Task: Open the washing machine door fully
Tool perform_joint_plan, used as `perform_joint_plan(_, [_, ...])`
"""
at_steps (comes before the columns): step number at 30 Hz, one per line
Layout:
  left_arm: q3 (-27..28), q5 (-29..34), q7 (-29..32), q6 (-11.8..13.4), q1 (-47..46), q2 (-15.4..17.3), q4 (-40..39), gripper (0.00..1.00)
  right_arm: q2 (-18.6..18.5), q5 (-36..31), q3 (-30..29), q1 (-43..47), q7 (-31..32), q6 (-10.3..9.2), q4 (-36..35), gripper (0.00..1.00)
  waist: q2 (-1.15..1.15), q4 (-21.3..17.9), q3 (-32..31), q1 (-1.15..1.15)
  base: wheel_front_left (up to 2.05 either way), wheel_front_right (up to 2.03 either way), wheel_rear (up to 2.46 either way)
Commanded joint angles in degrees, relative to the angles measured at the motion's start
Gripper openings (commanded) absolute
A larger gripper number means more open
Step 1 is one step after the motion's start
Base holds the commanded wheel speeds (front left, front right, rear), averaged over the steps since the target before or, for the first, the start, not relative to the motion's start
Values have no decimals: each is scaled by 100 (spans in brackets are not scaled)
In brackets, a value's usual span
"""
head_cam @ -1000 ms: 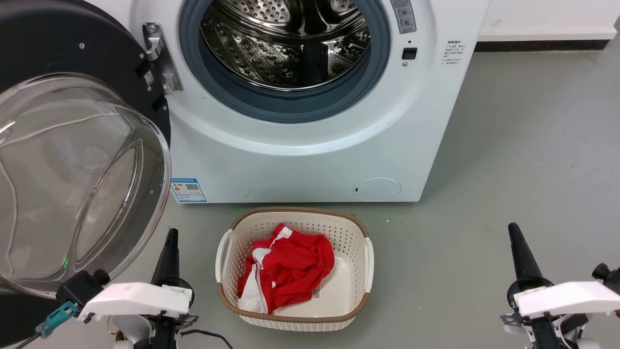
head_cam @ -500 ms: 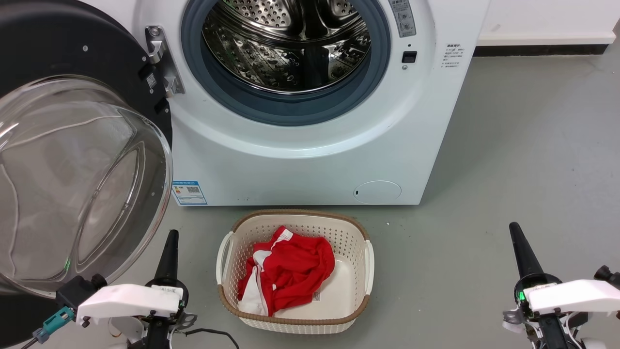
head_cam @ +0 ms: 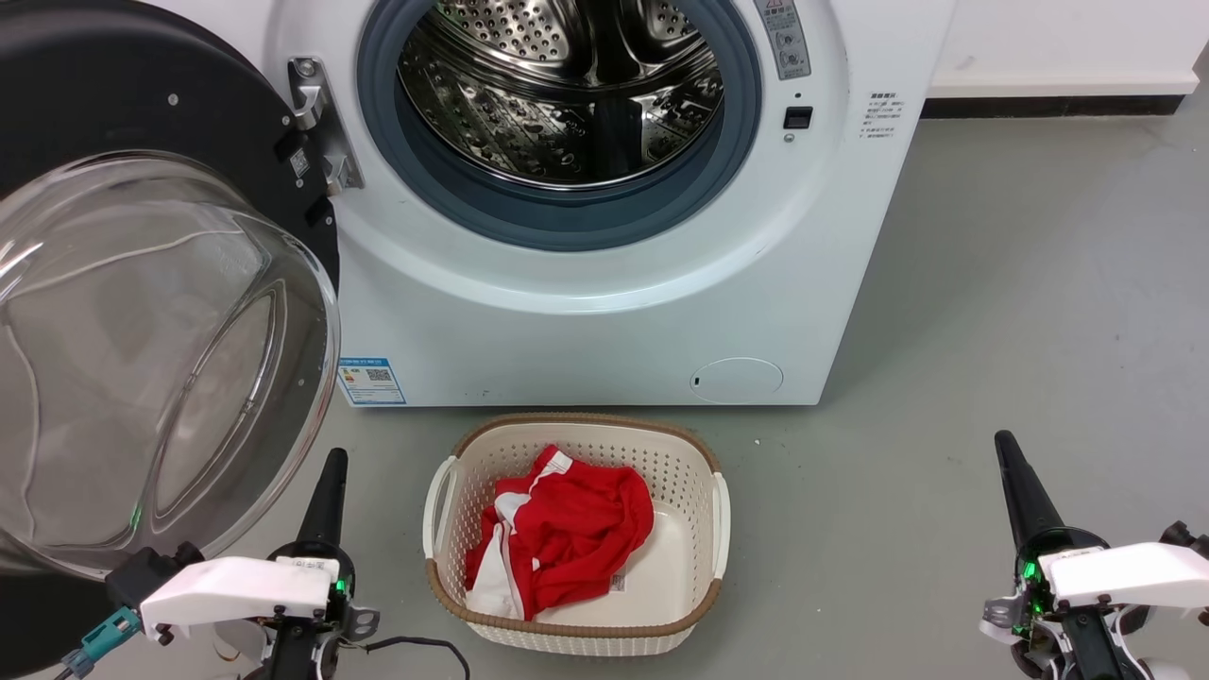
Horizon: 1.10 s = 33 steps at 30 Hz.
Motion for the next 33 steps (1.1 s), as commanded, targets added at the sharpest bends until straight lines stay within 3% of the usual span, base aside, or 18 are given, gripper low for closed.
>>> perform_joint_plan(1, [30,-131,30,-24,-62,2,-9,0,-25,136,-17,-87,47,-1,-9,0,0,1,-6,0,0,0,0])
perform_joint_plan(33, [164,-1600,398,-149,-55,-2,74,0,17,1551,-156,-155,406,-2,134,0,0,21,-137,0,0,0,0])
